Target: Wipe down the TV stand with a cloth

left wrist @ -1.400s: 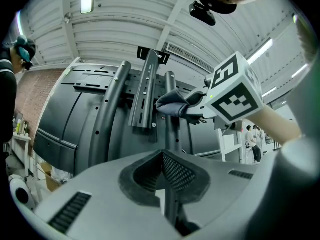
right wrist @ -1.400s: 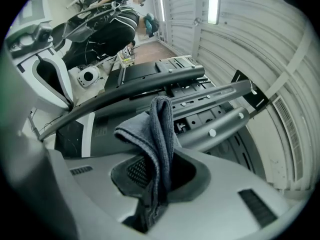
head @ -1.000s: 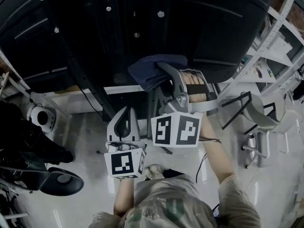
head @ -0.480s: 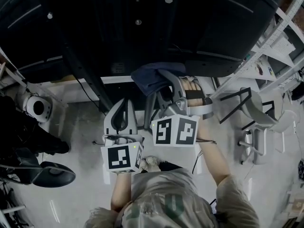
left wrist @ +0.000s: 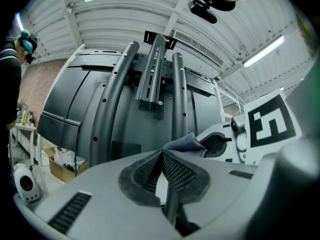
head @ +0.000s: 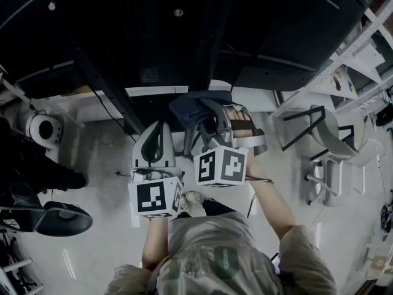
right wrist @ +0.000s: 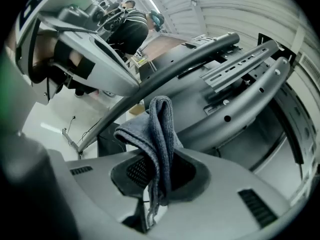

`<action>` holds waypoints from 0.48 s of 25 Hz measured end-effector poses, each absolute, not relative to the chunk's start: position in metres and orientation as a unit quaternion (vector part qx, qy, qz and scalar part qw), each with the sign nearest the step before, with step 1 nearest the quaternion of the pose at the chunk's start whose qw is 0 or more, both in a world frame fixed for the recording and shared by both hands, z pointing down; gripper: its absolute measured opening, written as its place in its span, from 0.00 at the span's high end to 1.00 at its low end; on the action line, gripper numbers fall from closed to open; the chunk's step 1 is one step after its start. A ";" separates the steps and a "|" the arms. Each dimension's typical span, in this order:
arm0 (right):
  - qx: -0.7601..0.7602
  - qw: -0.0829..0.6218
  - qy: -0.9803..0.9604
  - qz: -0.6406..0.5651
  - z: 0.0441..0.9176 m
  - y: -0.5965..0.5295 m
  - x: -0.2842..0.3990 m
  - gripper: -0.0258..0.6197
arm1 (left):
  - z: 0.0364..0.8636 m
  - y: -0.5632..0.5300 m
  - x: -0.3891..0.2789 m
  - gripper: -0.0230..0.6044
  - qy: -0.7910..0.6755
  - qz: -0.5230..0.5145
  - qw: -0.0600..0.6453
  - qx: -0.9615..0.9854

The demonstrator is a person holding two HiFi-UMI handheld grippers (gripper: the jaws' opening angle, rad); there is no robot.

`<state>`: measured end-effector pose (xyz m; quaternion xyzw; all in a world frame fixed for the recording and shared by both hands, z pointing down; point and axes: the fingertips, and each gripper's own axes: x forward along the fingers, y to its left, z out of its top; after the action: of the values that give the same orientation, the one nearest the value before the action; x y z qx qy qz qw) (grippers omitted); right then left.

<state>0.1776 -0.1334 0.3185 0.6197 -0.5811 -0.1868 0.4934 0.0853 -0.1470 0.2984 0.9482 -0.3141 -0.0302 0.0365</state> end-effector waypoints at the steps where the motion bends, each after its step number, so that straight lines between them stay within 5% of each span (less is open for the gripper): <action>1: 0.620 0.492 -0.583 -0.184 0.323 -0.133 0.178 0.86 | 0.301 -0.147 0.086 0.94 -0.314 -0.028 0.039 0.948; 12: 0.608 0.498 -0.599 -0.153 0.375 -0.132 0.177 0.86 | 0.327 -0.149 0.088 0.94 -0.317 0.002 0.054 0.947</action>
<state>0.1775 -0.1325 0.3748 0.6079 -0.5995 -0.1535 0.4976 0.0878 -0.1486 0.3270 0.9469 -0.3169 0.0017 0.0540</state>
